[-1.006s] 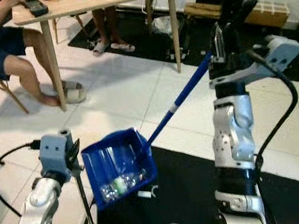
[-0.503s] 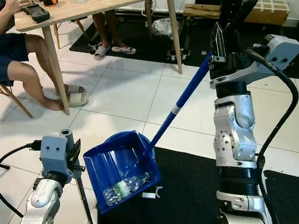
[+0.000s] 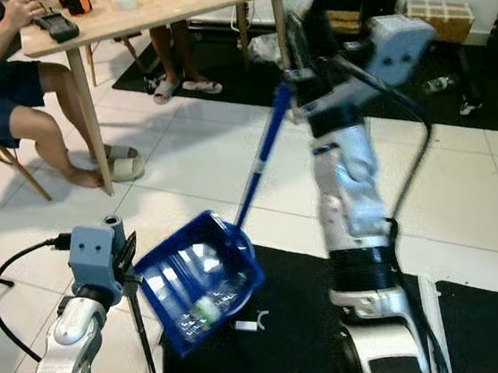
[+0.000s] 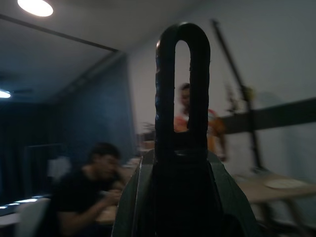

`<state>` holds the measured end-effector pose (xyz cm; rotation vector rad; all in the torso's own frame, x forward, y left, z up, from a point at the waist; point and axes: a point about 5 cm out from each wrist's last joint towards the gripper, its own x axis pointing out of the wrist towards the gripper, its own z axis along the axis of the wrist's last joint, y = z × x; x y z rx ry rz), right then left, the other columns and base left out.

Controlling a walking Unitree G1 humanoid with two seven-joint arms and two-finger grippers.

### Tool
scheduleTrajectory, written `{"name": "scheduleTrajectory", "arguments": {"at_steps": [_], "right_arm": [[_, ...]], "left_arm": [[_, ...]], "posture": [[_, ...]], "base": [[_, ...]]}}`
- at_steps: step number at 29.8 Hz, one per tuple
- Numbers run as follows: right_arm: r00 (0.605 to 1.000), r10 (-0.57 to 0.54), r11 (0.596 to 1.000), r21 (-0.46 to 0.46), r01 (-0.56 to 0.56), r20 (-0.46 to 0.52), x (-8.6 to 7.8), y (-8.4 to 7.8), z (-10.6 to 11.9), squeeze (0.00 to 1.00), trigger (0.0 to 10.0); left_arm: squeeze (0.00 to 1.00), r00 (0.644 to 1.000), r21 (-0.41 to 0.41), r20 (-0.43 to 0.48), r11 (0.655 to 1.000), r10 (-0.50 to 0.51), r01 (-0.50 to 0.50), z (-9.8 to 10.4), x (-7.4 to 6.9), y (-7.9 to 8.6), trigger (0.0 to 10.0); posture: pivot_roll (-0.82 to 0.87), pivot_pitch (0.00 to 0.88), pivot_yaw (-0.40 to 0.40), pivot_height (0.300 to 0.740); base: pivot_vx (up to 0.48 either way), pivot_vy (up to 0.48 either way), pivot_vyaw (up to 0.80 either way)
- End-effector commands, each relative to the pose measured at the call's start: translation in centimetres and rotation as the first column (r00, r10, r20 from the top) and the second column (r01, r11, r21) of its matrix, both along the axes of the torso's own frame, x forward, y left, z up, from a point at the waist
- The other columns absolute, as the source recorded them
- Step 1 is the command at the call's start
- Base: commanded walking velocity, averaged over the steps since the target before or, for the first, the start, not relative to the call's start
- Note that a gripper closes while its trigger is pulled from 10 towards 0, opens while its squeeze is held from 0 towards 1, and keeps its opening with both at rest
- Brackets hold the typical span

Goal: Sweep floor

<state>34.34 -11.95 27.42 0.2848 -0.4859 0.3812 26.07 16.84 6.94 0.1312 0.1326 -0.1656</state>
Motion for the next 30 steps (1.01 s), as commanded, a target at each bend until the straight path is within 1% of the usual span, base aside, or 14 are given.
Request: {"name": "scheduleTrajectory", "arguments": {"at_steps": [1, 4, 7, 9, 12, 15, 17, 18, 20, 21, 23, 26, 29, 30], "right_arm": [[0.999, 0.014, 1.0, 0.002, -0.014, 0.046, -0.1, 0.5, 0.9, 0.0, 10.0], [0.997, 0.051, 0.999, -0.004, -0.051, 0.056, 0.1, 1.6, 1.3, 0.0, 10.0], [0.996, 0.062, 0.998, -0.011, -0.061, 0.057, 0.2, 2.0, 1.4, 0.0, 10.0], [0.995, 0.073, 0.996, -0.055, -0.07, 0.066, 0.3, 2.7, 1.5, 0.0, 10.0], [0.996, 0.051, 0.993, -0.106, -0.043, 0.072, 0.8, 2.7, 1.6, 0.0, 10.0], [0.996, 0.042, 0.992, -0.118, -0.033, 0.074, 0.9, 2.6, 1.6, 0.0, 10.0], [0.996, -0.02, 0.988, -0.154, 0.034, 0.091, 1.2, 1.2, 1.7, 0.0, 10.0], [0.996, -0.02, 0.988, -0.154, 0.034, 0.091, 1.2, 1.2, 1.7, 0.0, 10.0], [0.991, -0.079, 0.981, -0.169, 0.097, 0.112, 1.2, -0.3, 1.9, 0.0, 10.0], [0.991, -0.079, 0.981, -0.169, 0.097, 0.112, 1.2, -0.3, 1.9, 0.0, 10.0], [0.986, -0.109, 0.975, -0.179, 0.131, 0.126, 1.2, -1.1, 2.1, 0.0, 10.0], [0.984, -0.122, 0.972, -0.186, 0.145, 0.133, 1.2, -1.4, 2.1, 0.0, 10.0], [0.971, -0.16, 0.948, -0.247, 0.201, 0.177, 1.2, -1.9, 2.4, 0.0, 10.0], [0.971, -0.16, 0.948, -0.247, 0.201, 0.177, 1.2, -1.9, 2.4, 0.0, 10.0]], "left_arm": [[0.0, 1.0, 0.005, 0.013, 1.0, 0.005, -0.005, 0.2, 0.1, -0.1, 10.0], [0.0, 1.0, 0.003, 0.013, 1.0, 0.008, -0.008, 0.1, 0.1, -0.2, 10.0], [0.0, 1.0, 0.002, 0.013, 1.0, 0.009, -0.009, 0.1, 0.1, -0.2, 10.0], [0.0, 1.0, 0.001, 0.014, 1.0, 0.007, -0.007, 0.1, 0.1, -0.3, 10.0], [0.0, 1.0, 0.001, 0.015, 1.0, 0.004, -0.004, 0.2, 0.2, -0.4, 10.0], [0.0, 1.0, 0.001, 0.016, 1.0, 0.003, -0.003, 0.2, 0.2, -0.4, 10.0], [0.0, 1.0, 0.001, 0.015, 1.0, 0.002, -0.002, 0.1, 0.2, -0.4, 10.0], [0.0, 1.0, 0.001, 0.015, 1.0, 0.002, -0.002, 0.1, 0.2, -0.4, 10.0], [0.0, 1.0, 0.002, 0.012, 1.0, -0.001, 0.001, 0.1, 0.2, -0.5, 10.0], [0.0, 1.0, 0.002, 0.012, 1.0, -0.001, 0.001, 0.1, 0.2, -0.5, 10.0], [0.0, 1.0, 0.002, 0.011, 1.0, -0.004, 0.004, 0.1, 0.2, -0.5, 10.0], [0.0, 1.0, 0.003, 0.011, 1.0, -0.006, 0.006, 0.1, 0.3, -0.5, 10.0], [0.0, 1.0, 0.004, 0.014, 1.0, -0.014, 0.014, 0.2, 0.5, -0.6, 10.0], [0.0, 1.0, 0.004, 0.014, 1.0, -0.014, 0.014, 0.2, 0.5, -0.6, 10.0]], "posture": [[0.07, 0.03, 0.014, 0.74], [0.07, 0.029, 0.012, 0.74], [0.07, 0.029, 0.012, 0.74], [0.06, 0.029, 0.014, 0.74], [0.06, 0.028, 0.014, 0.74], [0.06, 0.028, 0.014, 0.74], [0.06, 0.03, 0.015, 0.74], [0.06, 0.03, 0.015, 0.74], [0.05, 0.031, 0.02, 0.74], [0.05, 0.031, 0.02, 0.74], [0.05, 0.03, 0.023, 0.74], [0.05, 0.03, 0.023, 0.74], [0.04, 0.027, 0.027, 0.74], [0.04, 0.027, 0.027, 0.74]], "base": [[0.0, 0.0, 0.0], [0.0, 0.0, 0.0], [0.0, 0.0, 0.0], [0.0, 0.0, 0.0], [0.0, 0.0, 0.0], [0.0, 0.0, 0.0], [0.0, 0.0, 0.0], [0.0, 0.0, 0.0], [0.0, 0.0, 0.0], [0.0, 0.0, 0.0], [0.0, 0.0, 0.0], [0.0, 0.0, 0.0], [0.0, 0.0, 0.0], [0.0, 0.0, 0.0]]}}
